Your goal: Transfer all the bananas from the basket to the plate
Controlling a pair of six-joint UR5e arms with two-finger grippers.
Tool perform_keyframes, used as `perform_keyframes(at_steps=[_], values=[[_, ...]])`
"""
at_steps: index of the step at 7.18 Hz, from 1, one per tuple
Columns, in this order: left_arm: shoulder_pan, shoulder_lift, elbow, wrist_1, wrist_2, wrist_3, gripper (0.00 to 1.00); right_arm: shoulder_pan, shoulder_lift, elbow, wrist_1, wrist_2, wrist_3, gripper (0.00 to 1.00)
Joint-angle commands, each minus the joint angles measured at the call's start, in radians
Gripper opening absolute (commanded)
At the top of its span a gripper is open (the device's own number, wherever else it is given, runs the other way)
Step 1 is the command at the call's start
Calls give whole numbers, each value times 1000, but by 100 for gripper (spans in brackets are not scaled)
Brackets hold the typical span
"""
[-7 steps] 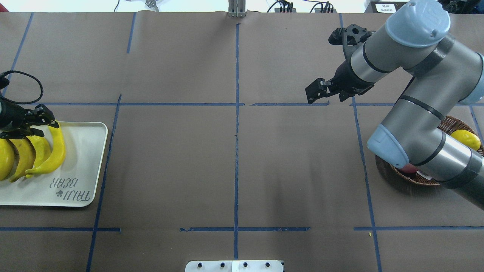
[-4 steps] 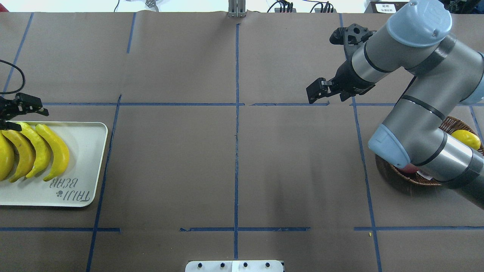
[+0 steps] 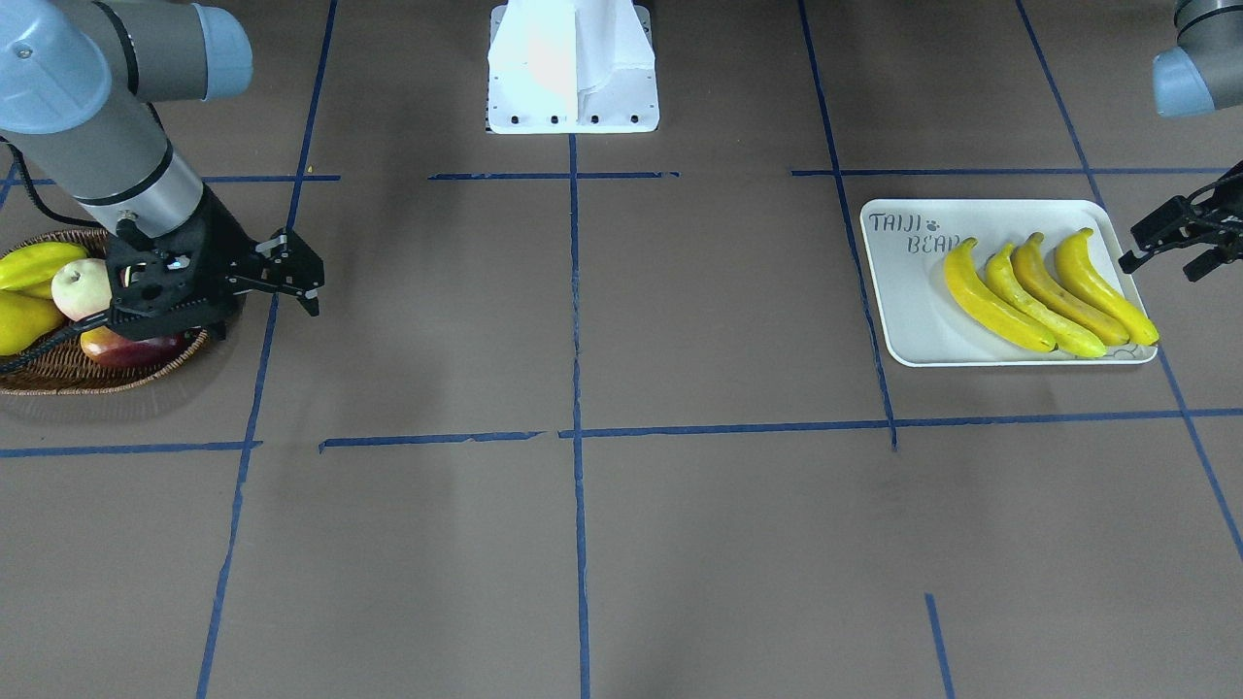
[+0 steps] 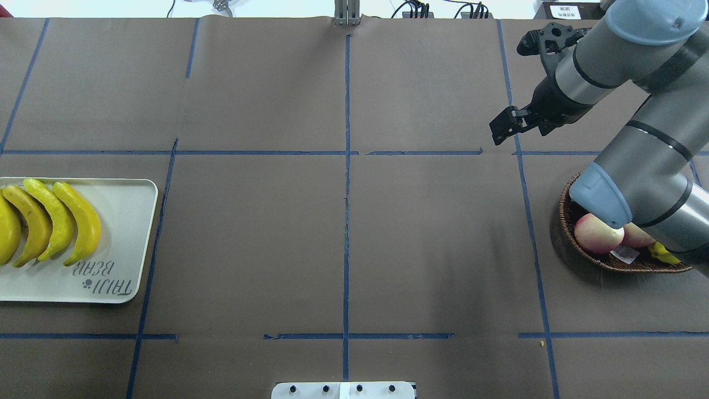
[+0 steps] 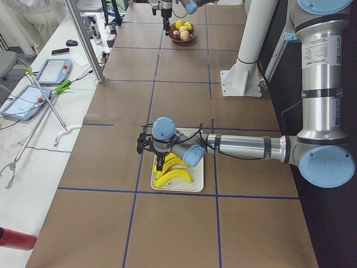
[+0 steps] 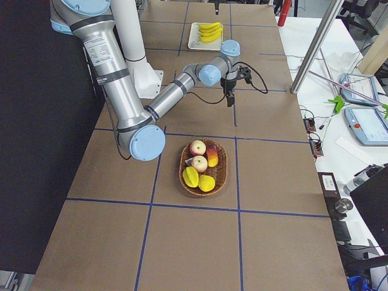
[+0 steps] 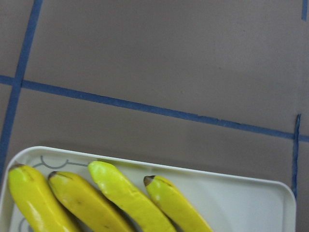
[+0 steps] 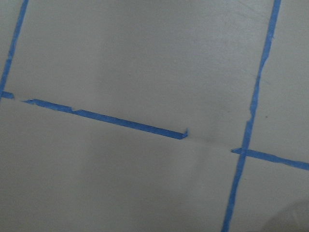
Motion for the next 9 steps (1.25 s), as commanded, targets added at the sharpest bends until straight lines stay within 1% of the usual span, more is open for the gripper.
perform_keyframes(at_steps=[1,2,3,4,5,6,7,8,9], values=[[-93,-6,-27,347,8,377,100,89,-28,11,-114,4,-214,100],[-117,-6,-42,430,11,409,100,130,-34,9,-145,5,-289,100],[-192,-6,-42,456,10,433,100,176,-51,6,-188,30,-376,100],[-231,-8,-41,463,10,431,100,256,-109,-8,-195,101,-505,100],[-236,-6,-35,465,11,431,100,335,-176,-35,-195,157,-670,100],[-236,-6,-33,465,16,434,100,401,-228,-69,-198,157,-808,100],[-236,-6,-41,465,60,434,100,458,-291,-109,-187,154,-880,100],[-242,-5,-42,451,56,435,100,527,-351,-146,-181,149,-895,100],[-242,-5,-38,453,53,435,100,575,-376,-161,-182,142,-887,99]])
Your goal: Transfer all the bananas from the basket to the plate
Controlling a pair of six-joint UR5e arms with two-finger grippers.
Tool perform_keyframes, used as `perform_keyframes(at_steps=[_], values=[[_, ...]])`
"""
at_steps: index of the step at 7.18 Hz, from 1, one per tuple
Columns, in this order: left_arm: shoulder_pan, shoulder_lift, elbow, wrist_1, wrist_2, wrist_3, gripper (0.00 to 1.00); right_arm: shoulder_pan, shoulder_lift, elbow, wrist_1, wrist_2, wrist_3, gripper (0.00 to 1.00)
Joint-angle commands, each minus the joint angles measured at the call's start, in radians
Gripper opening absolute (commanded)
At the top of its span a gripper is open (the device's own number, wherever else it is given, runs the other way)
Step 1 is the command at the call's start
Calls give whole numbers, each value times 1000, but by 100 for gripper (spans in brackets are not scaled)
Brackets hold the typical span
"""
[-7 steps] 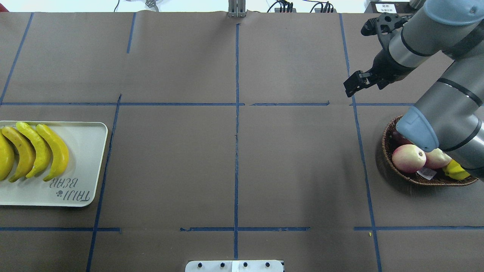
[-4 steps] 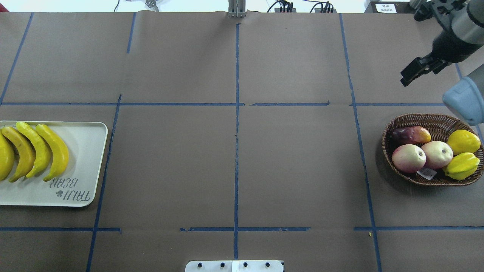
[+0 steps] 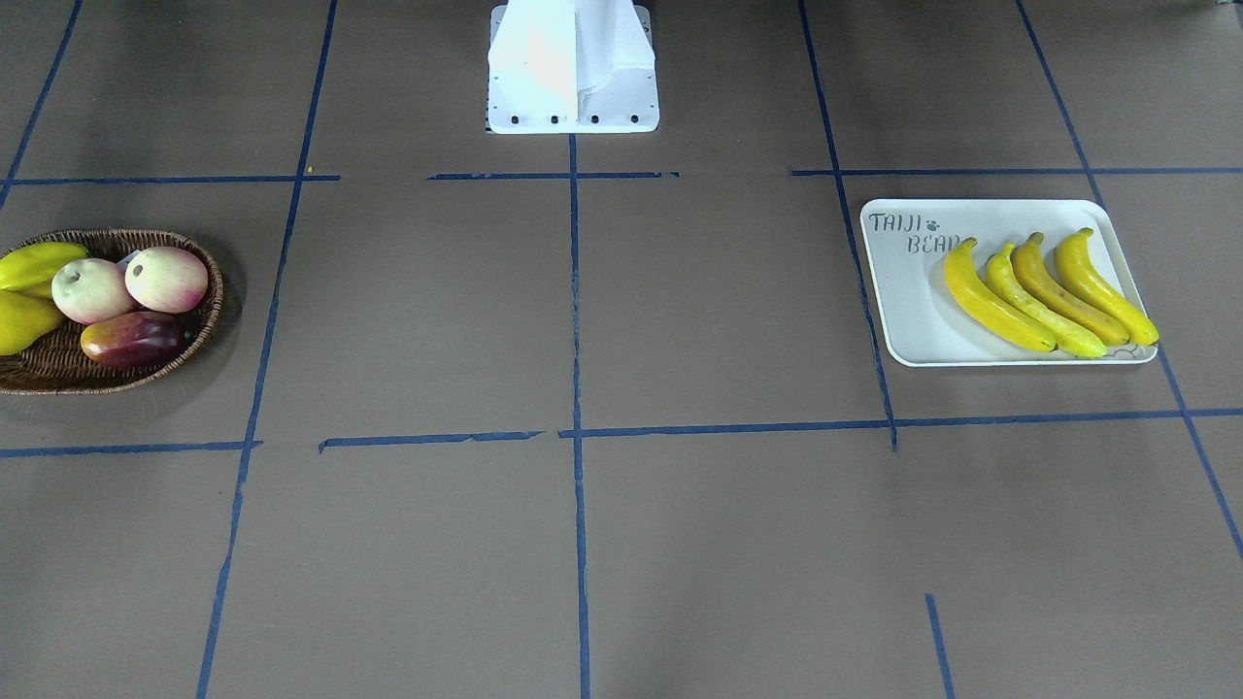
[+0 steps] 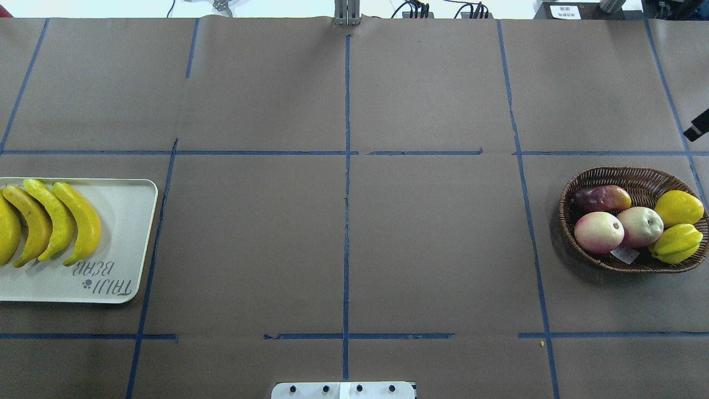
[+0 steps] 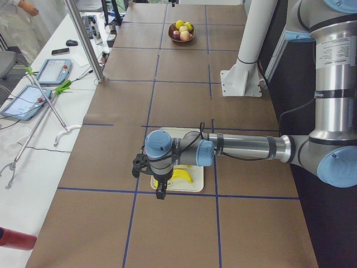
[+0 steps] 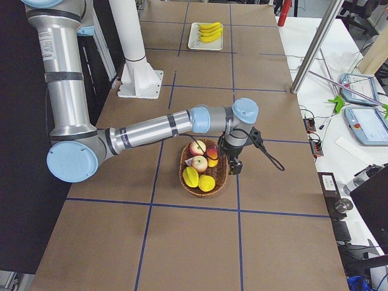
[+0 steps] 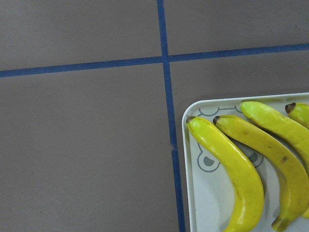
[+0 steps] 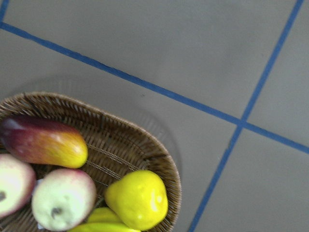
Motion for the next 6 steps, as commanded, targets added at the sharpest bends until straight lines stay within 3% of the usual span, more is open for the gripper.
perform_keyframes(at_steps=[1,6], values=[[-1,-2,7,7,8,-13,100,104,-72,-27,3,-2,12,99],[4,14,-36,-5,12,-4,100,103,-108,-19,57,-7,98,100]])
